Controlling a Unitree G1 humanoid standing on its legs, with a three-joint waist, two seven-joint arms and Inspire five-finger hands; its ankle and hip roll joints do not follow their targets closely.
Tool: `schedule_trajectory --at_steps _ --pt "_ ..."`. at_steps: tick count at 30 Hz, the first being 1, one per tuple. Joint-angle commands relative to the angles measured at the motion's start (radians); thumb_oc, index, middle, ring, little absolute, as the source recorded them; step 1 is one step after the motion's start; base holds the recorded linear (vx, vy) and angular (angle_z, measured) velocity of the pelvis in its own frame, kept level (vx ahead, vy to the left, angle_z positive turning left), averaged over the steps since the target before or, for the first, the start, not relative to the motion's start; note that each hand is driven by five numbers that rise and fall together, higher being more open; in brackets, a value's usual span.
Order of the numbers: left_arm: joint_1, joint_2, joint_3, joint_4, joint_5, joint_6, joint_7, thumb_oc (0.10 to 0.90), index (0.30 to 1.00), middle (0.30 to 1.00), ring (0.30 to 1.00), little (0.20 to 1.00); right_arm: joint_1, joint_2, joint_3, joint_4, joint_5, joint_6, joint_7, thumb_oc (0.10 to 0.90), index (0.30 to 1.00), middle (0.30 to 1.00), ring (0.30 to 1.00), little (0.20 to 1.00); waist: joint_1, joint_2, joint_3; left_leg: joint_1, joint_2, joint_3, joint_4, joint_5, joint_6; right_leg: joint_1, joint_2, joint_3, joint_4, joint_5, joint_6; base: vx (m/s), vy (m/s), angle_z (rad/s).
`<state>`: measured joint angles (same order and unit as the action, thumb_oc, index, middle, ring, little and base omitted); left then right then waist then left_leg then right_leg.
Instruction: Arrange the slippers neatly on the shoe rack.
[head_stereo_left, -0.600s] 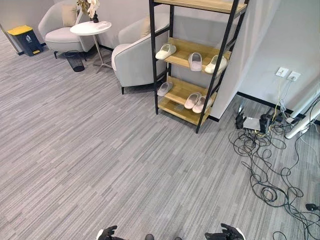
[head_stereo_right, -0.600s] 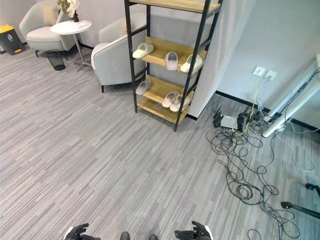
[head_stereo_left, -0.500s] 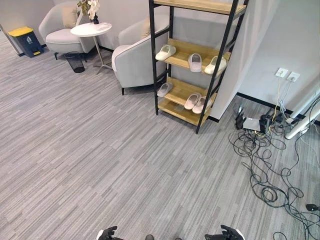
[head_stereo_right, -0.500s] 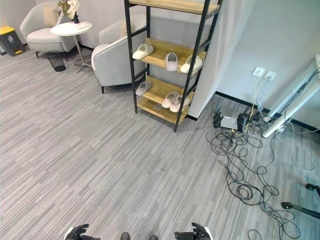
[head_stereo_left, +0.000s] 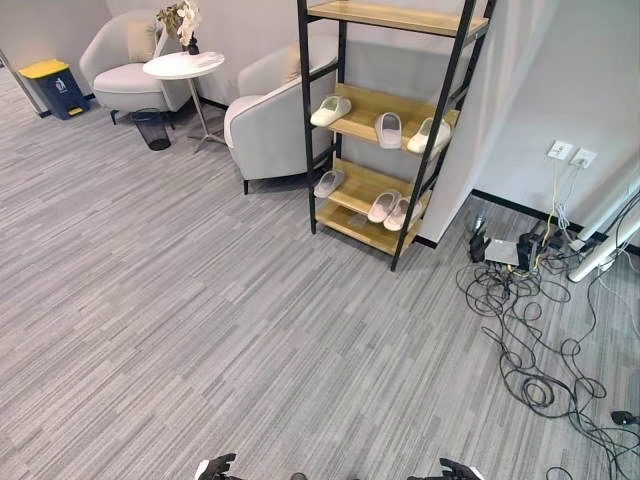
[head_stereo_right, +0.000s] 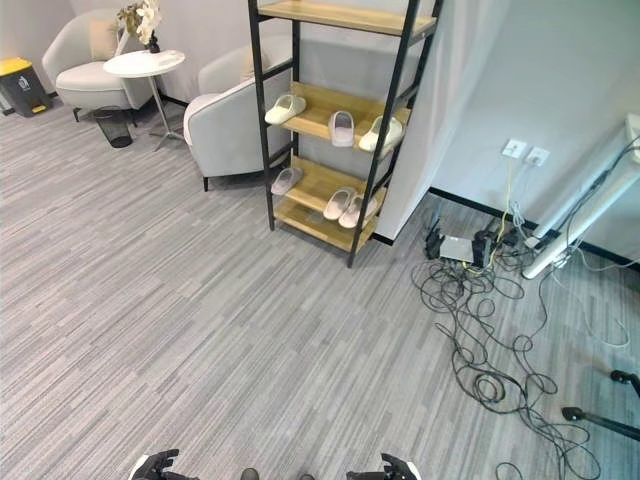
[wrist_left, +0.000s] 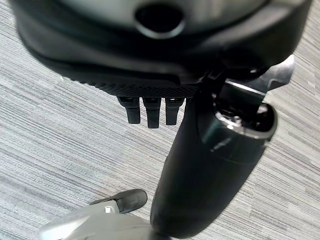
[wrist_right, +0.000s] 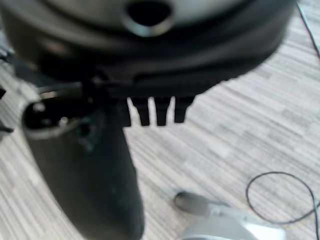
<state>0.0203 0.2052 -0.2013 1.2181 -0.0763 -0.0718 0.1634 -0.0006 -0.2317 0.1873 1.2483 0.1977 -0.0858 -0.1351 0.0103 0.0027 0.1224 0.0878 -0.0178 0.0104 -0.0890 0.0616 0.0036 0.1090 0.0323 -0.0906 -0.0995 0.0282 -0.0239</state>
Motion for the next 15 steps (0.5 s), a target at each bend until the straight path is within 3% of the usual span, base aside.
schedule_trajectory --at_steps 1,5,10,14,15 --pt "-0.093 -0.011 -0.043 0.037 0.011 -0.023 0.011 0.8 0.9 0.9 0.9 0.9 -0.057 -0.039 0.012 -0.012 0.002 -0.025 -0.03 0.8 0.9 0.9 0.9 0.9 -0.008 -0.009 0.042 -0.019 0.073 0.005 0.06 -0.078 -0.052 -0.03 -0.058 -0.001 0.083 -0.075 0.079 -0.01 -0.081 -0.12" --pt "-0.112 -0.015 -0.057 0.025 0.003 -0.025 0.009 0.8 0.9 0.9 0.9 0.9 -0.062 -0.04 0.012 -0.016 0.01 -0.028 -0.032 0.8 0.9 0.9 0.9 0.9 -0.008 -0.025 0.072 -0.112 0.066 0.016 0.25 -0.105 -0.064 -0.035 -0.06 0.009 0.099 -0.087 0.062 0.0 -0.085 -0.06" --pt "-0.13 -0.02 -0.094 0.006 0.015 -0.024 0.009 0.8 0.9 0.9 0.9 0.9 -0.053 -0.04 0.002 -0.013 0.034 -0.026 -0.044 0.8 0.9 0.9 0.9 0.9 -0.009 -0.047 0.099 -0.25 0.081 0.028 0.466 -0.056 -0.059 -0.01 -0.067 0.001 0.105 -0.099 0.036 0.06 -0.057 0.01" --pt "-0.125 -0.021 -0.098 0.014 0.029 -0.021 0.009 0.8 0.9 0.9 0.9 0.9 -0.054 -0.04 -0.004 -0.022 0.046 -0.027 -0.043 0.8 0.9 0.9 0.9 0.9 0.0 -0.054 0.087 -0.289 0.054 0.057 0.362 -0.084 -0.046 0.025 -0.068 0.001 0.079 -0.112 0.051 0.19 0.07 0.08" --pt "-0.115 -0.015 -0.1 0.011 0.04 -0.019 0.005 0.8 0.9 0.9 0.9 0.9 -0.051 -0.041 -0.005 -0.03 0.051 -0.027 -0.047 0.8 0.9 0.9 0.9 0.9 0.013 -0.043 0.087 -0.323 0.05 0.077 0.275 -0.03 -0.053 0.047 -0.056 0.003 0.055 -0.114 0.058 0.2 0.124 0.06"
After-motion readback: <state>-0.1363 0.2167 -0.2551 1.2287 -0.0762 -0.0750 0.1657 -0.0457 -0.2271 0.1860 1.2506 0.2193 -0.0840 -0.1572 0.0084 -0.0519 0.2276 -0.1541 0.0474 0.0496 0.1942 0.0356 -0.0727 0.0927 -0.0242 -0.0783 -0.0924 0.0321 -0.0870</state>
